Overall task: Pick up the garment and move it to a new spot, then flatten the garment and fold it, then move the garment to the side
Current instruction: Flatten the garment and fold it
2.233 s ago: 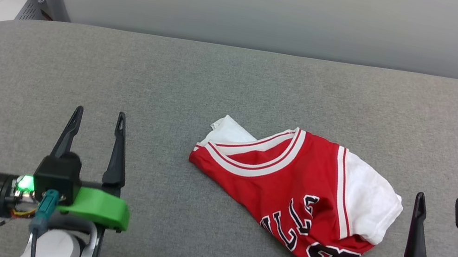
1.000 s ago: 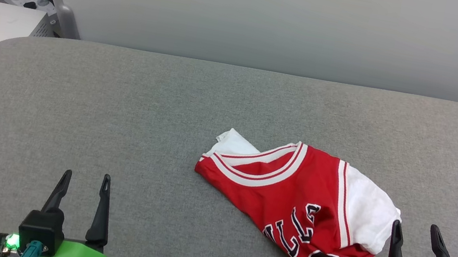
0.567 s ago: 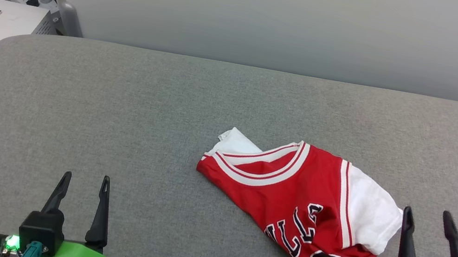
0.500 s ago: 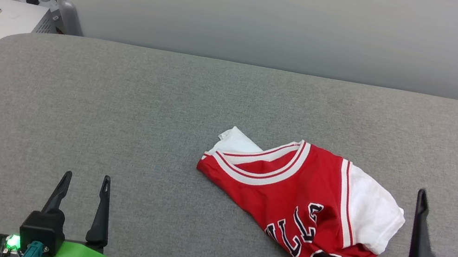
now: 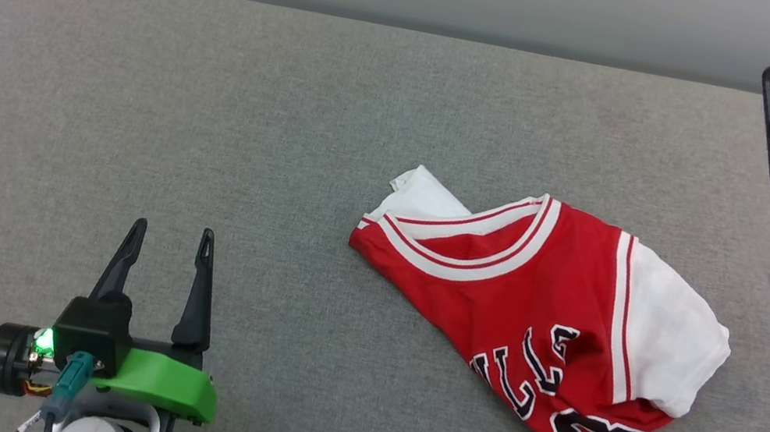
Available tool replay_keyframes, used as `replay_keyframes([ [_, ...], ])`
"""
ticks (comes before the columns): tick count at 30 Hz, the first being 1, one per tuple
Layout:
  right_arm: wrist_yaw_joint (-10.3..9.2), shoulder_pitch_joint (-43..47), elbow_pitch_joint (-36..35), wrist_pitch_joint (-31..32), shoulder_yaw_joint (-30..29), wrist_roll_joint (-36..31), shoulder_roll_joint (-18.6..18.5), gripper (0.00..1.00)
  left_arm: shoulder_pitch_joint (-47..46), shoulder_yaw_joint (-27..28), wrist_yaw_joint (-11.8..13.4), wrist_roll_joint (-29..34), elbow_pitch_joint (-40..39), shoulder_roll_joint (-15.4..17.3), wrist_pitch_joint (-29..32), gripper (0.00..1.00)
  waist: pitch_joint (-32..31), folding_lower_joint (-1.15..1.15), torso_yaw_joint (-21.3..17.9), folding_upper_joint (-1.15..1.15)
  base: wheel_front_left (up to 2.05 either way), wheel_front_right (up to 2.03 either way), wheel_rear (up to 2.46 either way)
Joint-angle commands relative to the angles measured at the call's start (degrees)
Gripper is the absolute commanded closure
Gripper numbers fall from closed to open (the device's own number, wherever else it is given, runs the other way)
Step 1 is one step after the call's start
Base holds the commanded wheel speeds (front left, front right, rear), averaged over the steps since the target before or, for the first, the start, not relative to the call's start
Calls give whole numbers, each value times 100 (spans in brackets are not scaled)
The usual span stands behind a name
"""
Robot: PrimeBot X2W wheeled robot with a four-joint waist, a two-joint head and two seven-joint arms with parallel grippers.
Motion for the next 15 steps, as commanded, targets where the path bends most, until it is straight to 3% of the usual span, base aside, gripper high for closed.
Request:
replay_keyframes([
  [1,-3,-361,248,261,382,373,-193,0,-140,-25,49,17,-42,-35,-33,0,351,-1,197,0,0,0,0],
  [9,-3,-1794,927,2744,2812,2589,-1336,0,-407,-174,182,-71,-157,-40,-33,0,830,-1,391,0,0,0,0],
  [15,-3,-2512,1108,4285,3950,3675,-1665,0,-633,-366,323,-178,-276,-40,-33,0,1235,-1,540,0,0,0,0],
])
